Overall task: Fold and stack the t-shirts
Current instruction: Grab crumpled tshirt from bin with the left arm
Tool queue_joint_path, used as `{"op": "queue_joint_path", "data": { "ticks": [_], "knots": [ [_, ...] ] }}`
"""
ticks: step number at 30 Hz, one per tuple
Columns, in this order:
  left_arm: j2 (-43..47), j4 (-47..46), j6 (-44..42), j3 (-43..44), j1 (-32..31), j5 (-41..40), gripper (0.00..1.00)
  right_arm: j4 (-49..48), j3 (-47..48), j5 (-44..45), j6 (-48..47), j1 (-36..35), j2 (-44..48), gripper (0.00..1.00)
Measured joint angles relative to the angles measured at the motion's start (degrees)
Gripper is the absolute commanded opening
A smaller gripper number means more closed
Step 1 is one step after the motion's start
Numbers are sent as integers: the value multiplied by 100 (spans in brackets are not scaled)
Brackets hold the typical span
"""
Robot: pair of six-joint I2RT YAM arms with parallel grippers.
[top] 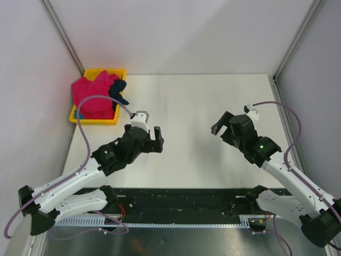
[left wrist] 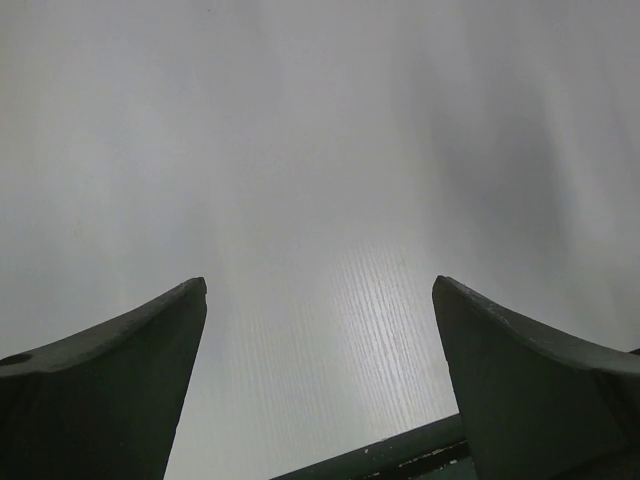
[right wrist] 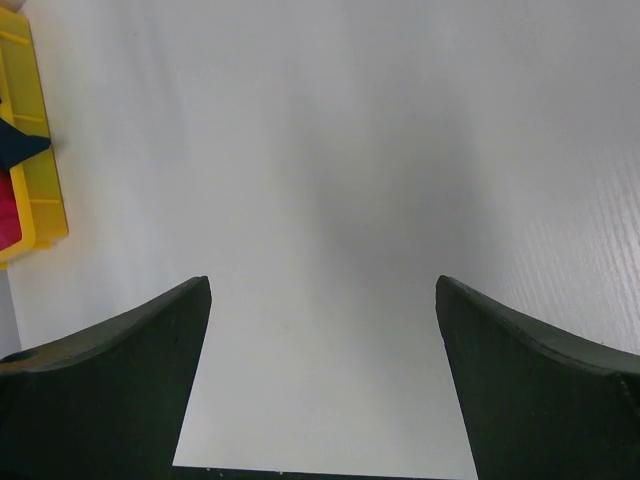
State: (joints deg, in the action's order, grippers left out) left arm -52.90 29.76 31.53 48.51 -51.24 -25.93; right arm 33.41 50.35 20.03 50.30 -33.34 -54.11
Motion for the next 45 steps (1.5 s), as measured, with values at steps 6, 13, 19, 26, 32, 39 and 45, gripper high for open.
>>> {"op": "queue_joint_path", "data": {
  "ticks": [6, 13, 19, 26, 32, 39, 45],
  "knots": [
    [-9, 26, -2, 44, 72, 63, 99, -4, 0, -57, -76, 11, -7, 99],
    [-636, 39, 13, 688, 863, 166, 99, -9, 0, -153, -210, 37, -9, 99],
    [-1921, 2, 61, 1860, 2540, 240, 99, -55, 0, -275, -382, 140, -2, 99],
    [-3742, -74, 168, 3279, 4507, 448, 99, -116, 0, -503, -581, 245, 11, 99],
    [-5012, -46, 210, 4424, 5357, 634, 99, -168, 0, -719, -787, 284, -7, 99],
    [-5847, -105, 374, 5193, 5534, 664, 98, -205, 0, -942, -1040, 308, -262, 99],
    [-6284, -184, 651, 5333, 5595, 667, 89, -197, -24, -1069, -1191, 310, -284, 99]
  ]
}}
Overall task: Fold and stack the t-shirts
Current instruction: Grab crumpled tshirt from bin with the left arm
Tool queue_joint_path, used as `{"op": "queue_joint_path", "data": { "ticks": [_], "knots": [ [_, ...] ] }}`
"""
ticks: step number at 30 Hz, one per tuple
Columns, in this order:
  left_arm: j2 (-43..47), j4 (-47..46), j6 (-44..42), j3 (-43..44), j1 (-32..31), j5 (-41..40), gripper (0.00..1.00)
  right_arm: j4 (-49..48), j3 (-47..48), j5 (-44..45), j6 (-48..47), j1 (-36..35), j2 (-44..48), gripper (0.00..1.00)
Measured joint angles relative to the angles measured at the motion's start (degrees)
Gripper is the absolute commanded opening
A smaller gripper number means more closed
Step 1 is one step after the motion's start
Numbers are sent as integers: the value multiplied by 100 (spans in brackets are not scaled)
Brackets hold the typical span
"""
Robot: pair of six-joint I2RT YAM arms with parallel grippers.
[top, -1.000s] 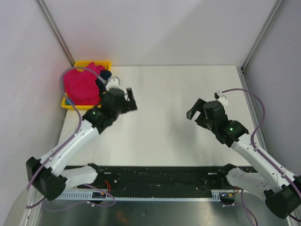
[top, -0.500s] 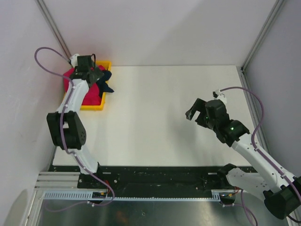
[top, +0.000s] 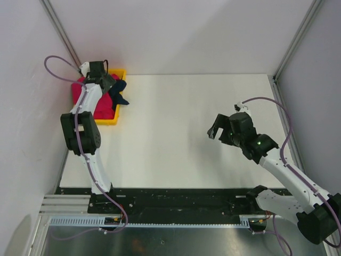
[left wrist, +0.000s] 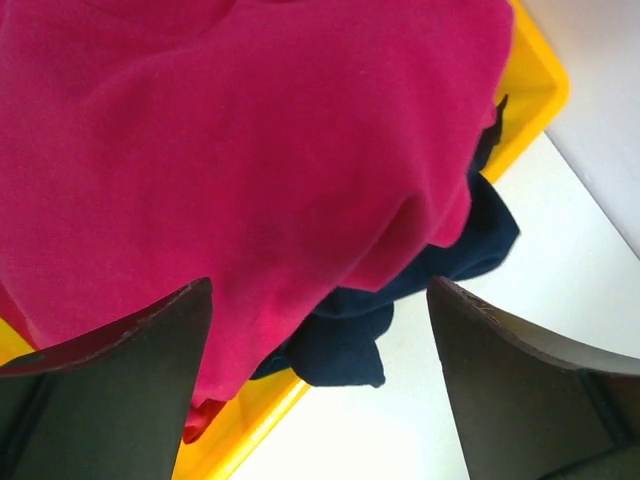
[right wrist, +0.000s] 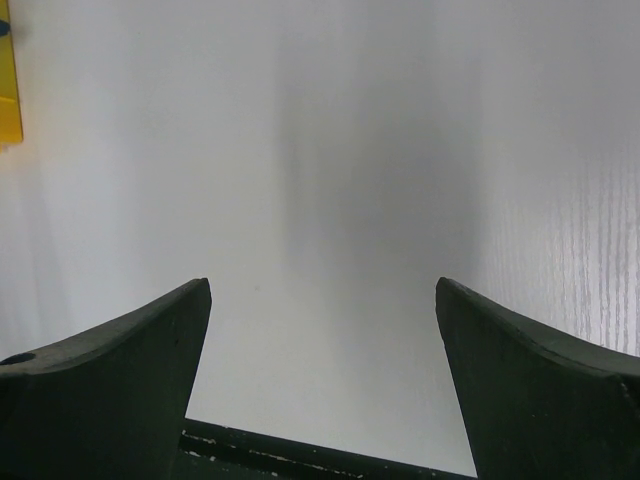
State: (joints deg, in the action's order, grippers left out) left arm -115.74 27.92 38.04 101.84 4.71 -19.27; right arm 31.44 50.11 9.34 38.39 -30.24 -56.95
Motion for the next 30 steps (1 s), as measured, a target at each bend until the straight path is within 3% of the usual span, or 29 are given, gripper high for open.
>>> {"op": "queue_joint_path", "data": {
  "ticks": [4, 12, 13, 22, 30],
  "knots": [
    [-140, -57, 166, -2, 94, 4, 76, 4, -98, -81, -76, 0, 17, 99],
    [-142, -457, 334, -7, 216, 33, 8, 7, -243, -127, -98, 0, 44, 99],
    [-142, -501, 326, -11, 223, 52, 4, 11, -245, -127, -96, 0, 44, 99],
    [197, -811, 195, -479, 223, 269, 0, -2, -247, -175, -92, 0, 37, 99],
    [1786, -1064, 46, -1261, 157, 315, 0, -55, -247, -284, -57, 0, -44, 98]
  ]
}}
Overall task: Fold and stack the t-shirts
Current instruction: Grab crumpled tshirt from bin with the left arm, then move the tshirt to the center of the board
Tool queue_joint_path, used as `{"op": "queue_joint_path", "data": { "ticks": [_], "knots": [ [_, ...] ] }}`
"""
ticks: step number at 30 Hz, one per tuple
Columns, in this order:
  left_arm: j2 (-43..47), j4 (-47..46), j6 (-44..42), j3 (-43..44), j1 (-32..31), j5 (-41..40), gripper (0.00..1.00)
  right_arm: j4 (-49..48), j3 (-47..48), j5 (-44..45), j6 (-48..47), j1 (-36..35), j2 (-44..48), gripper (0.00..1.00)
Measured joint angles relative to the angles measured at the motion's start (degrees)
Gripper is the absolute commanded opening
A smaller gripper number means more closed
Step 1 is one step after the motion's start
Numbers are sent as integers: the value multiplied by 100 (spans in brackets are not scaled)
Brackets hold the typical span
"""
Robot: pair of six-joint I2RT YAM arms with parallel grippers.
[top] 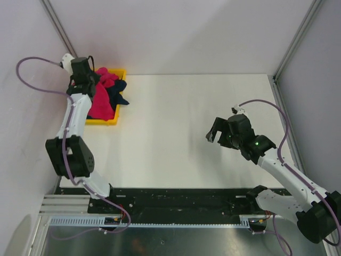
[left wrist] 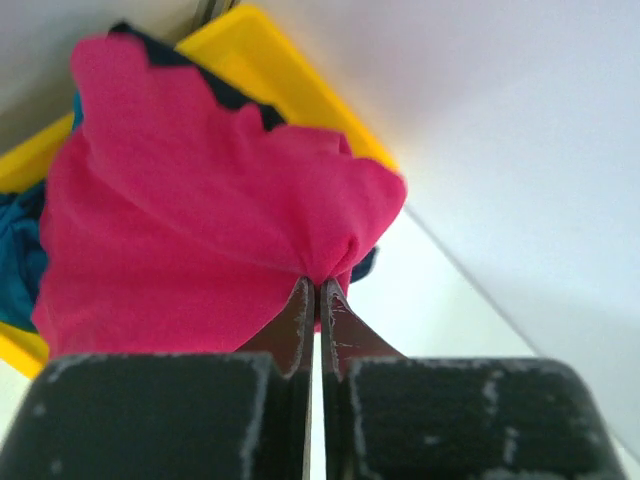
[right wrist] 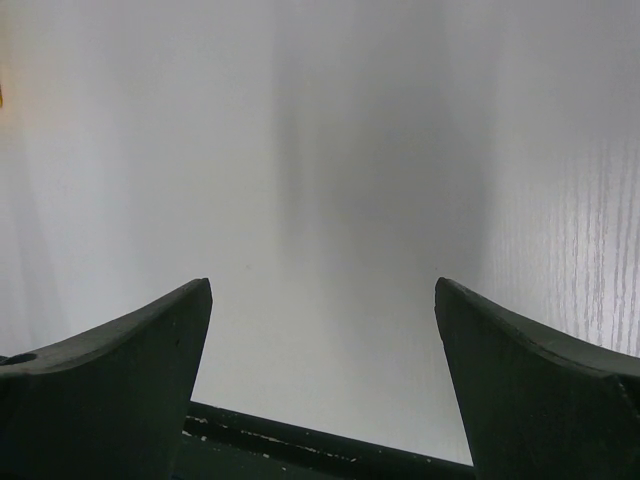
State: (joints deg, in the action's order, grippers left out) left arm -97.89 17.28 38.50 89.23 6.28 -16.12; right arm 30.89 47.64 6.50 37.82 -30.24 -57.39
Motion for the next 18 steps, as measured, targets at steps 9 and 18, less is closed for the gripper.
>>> {"op": "queue_joint_path", "data": {
  "ticks": [9, 18],
  "knots": [
    [1165, -341, -166, -24, -116, -13, 0, -68, -4, -83, 13, -2, -15, 97],
    [1274, -348, -763, 697, -831, 293, 0, -330, -7, -175, 4, 101, -15, 97]
  ]
}}
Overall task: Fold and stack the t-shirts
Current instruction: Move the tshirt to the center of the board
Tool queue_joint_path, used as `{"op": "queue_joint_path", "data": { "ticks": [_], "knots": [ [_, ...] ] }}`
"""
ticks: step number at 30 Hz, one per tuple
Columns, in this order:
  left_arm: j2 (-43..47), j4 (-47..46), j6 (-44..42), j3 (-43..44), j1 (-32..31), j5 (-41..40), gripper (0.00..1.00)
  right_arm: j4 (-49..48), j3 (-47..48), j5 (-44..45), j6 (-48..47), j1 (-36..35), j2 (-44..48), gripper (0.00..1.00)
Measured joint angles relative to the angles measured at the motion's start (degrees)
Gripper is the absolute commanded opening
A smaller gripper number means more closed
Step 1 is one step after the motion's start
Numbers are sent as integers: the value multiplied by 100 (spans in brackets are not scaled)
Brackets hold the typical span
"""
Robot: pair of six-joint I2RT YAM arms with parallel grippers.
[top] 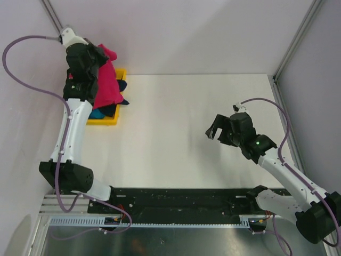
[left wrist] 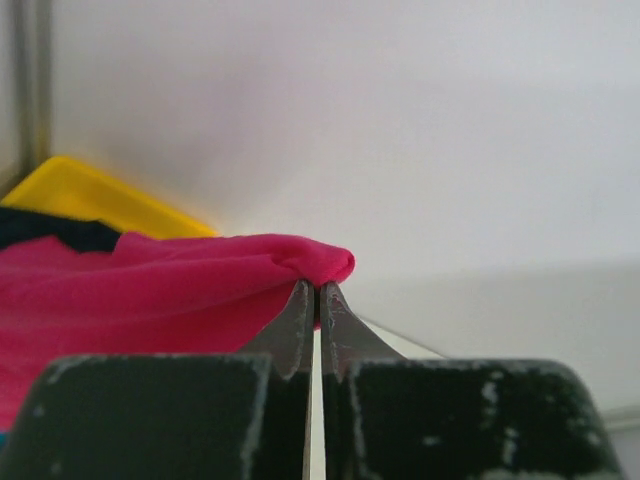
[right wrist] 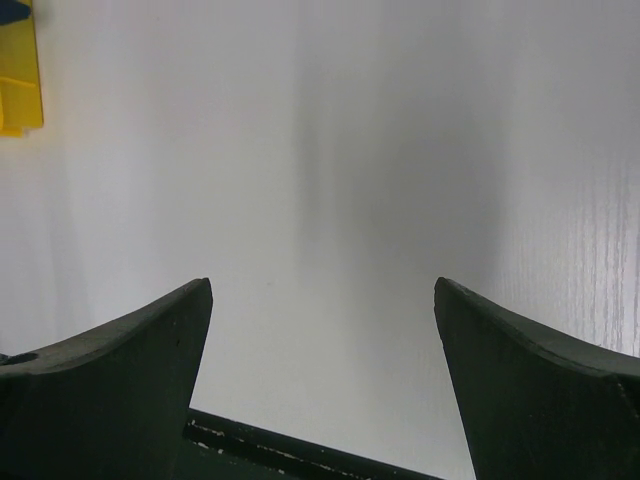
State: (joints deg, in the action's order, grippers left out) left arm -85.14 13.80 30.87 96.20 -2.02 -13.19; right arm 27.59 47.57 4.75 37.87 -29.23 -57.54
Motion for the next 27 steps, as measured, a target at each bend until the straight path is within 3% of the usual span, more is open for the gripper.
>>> {"op": "queue_joint_path", "data": {
  "ticks": [11, 20, 21, 22, 23, 24, 25, 27],
  "knots": [
    [162, -238, -476, 1224, -1622, 507, 0, -37, 138, -98, -66, 590, 2, 97],
    [-13, -348, -638, 1102, -2920, 636, 0, 9, 396, -138, -155, 1078, 114, 97],
    [-68, -402, -629, 938, -3034, 651, 6, 44, 400, -138, -157, 1097, 116, 97],
    [-122, -435, -603, 811, -3088, 680, 22, 81, 400, -136, -160, 1106, 116, 97],
    [-205, -457, -586, 649, -3143, 719, 43, 136, 400, -133, -160, 1110, 111, 97],
    [-299, -470, -586, 516, -3174, 750, 71, 175, 400, -131, -164, 1113, 107, 98],
    [-459, -511, -487, 293, -3206, 791, 85, 223, 400, -120, -166, 1117, 94, 98],
    [-743, -538, -446, -50, -3226, 890, 96, 308, 400, -116, -170, 1121, 66, 98]
  ]
}}
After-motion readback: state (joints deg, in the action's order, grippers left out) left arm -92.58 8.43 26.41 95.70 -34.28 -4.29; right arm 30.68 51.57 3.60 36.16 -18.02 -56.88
